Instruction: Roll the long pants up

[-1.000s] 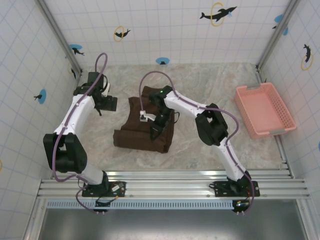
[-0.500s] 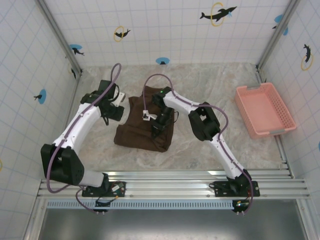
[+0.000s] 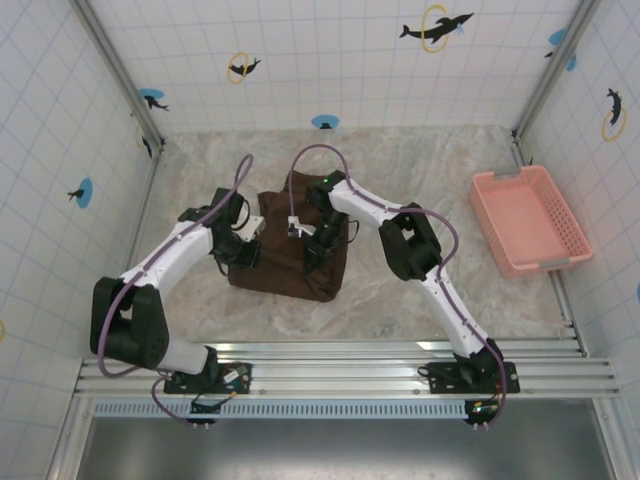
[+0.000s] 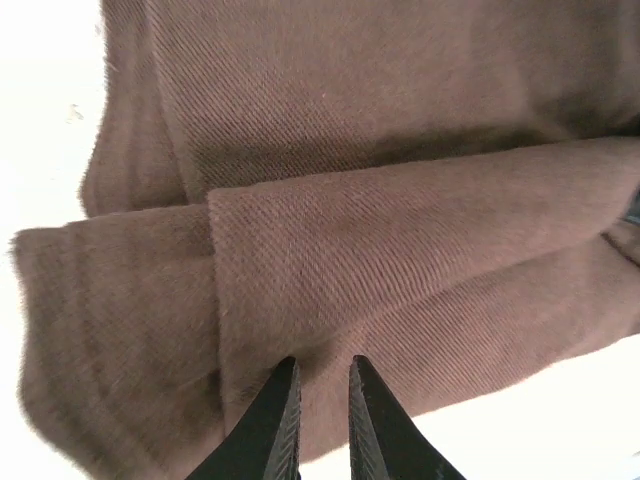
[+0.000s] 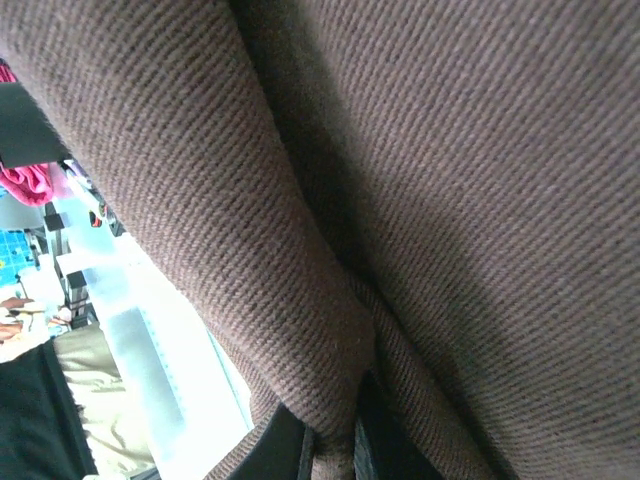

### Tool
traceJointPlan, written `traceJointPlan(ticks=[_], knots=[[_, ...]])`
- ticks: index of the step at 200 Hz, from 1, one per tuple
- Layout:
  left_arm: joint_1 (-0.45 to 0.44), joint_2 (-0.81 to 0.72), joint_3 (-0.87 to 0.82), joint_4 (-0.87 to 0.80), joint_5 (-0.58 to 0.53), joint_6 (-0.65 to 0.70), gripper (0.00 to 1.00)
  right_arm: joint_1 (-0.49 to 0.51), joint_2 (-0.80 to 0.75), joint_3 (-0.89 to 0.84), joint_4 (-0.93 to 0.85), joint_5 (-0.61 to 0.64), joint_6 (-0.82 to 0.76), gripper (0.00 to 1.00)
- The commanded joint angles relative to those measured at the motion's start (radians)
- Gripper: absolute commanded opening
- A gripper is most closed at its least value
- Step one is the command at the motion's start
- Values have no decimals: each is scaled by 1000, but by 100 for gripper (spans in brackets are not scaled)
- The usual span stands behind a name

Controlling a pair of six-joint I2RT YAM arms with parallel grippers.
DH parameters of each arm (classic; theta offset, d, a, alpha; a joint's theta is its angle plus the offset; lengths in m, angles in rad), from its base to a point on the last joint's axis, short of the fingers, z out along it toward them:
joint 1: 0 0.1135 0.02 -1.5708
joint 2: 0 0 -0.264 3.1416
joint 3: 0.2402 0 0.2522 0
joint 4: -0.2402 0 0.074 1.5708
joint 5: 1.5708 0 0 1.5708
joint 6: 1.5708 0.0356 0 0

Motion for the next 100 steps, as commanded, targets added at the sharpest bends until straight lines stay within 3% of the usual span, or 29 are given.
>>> traceJointPlan(ticks=[1, 22, 32, 66, 100], knots=[[-1, 101, -13, 69, 6, -7, 17, -7, -19, 50, 15, 55, 27, 10], [-1, 212, 16, 77, -16, 0, 17, -3, -33, 98, 8, 106, 57, 13], [-2, 252, 34, 78, -17, 1, 16, -1, -45, 121, -5, 162, 64, 20], [-1, 323, 84, 71, -30, -1, 16, 33, -173, 106, -25, 519, 43, 45], [-2, 357, 132, 41, -41, 4, 18, 172, -382, -59, 46, 802, -31, 56]])
